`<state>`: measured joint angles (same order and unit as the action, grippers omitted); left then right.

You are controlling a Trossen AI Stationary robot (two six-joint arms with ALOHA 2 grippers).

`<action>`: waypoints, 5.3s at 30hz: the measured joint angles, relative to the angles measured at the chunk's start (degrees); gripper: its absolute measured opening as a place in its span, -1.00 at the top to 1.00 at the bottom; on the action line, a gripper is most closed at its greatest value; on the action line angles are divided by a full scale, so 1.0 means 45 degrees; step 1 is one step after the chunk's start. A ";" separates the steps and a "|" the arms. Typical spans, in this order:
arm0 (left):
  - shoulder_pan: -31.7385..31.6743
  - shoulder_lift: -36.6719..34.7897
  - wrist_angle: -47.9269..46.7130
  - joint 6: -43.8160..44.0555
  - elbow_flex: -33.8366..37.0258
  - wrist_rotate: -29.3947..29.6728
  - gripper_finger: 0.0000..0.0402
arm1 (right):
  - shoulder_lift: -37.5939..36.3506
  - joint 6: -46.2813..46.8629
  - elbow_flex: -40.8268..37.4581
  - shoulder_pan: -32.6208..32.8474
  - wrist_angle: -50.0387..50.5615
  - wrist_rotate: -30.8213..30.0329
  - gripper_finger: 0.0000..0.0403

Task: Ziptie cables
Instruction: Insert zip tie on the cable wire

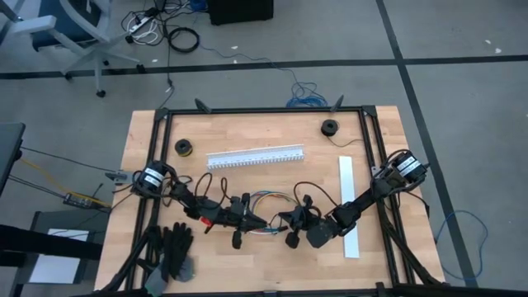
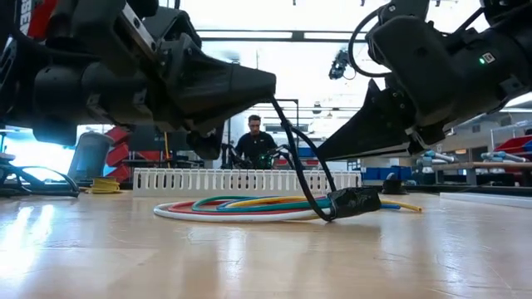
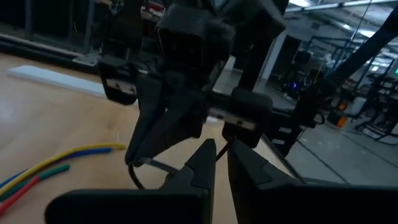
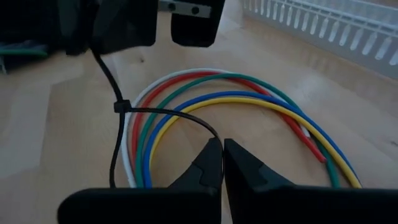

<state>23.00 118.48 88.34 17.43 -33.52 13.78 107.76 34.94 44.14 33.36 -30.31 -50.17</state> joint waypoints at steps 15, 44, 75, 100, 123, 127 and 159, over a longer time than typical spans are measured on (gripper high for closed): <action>0.0060 -0.0497 0.0354 -0.0536 -0.0131 -0.0325 0.92 | -0.0005 0.0909 -0.0003 0.0049 0.0469 -0.0249 1.00; 0.1134 -0.0500 -0.5547 0.0993 -0.1280 0.1280 0.79 | -0.0378 0.0690 -0.0005 0.0904 0.0213 -0.1545 1.00; 0.3293 0.0517 -0.8046 0.3130 -0.4617 0.8468 0.93 | -0.5877 0.1239 -0.4192 0.4900 -0.0464 -0.1901 1.00; 0.3572 0.2948 -0.7611 0.3907 -0.7859 1.0107 0.45 | -0.5872 -0.2435 -0.4192 0.2477 -0.2112 0.2920 0.45; 0.3540 0.2939 -1.0490 0.2514 -0.7834 1.0289 0.61 | -0.5867 -0.3481 -0.4192 0.0999 -0.2112 0.5695 0.45; 0.3374 0.2934 -1.0029 0.2317 -0.7834 1.0220 0.61 | -0.5848 -0.3136 -0.4192 0.0449 -0.2159 0.7183 0.45; 0.1823 0.2940 -0.8471 0.1190 -0.7830 0.6458 1.00 | -0.1759 -0.3544 -0.0105 -0.1308 -0.0718 1.1182 0.45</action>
<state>31.20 131.71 50.22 22.79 -68.75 42.84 99.85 18.99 43.67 27.48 -33.54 0.15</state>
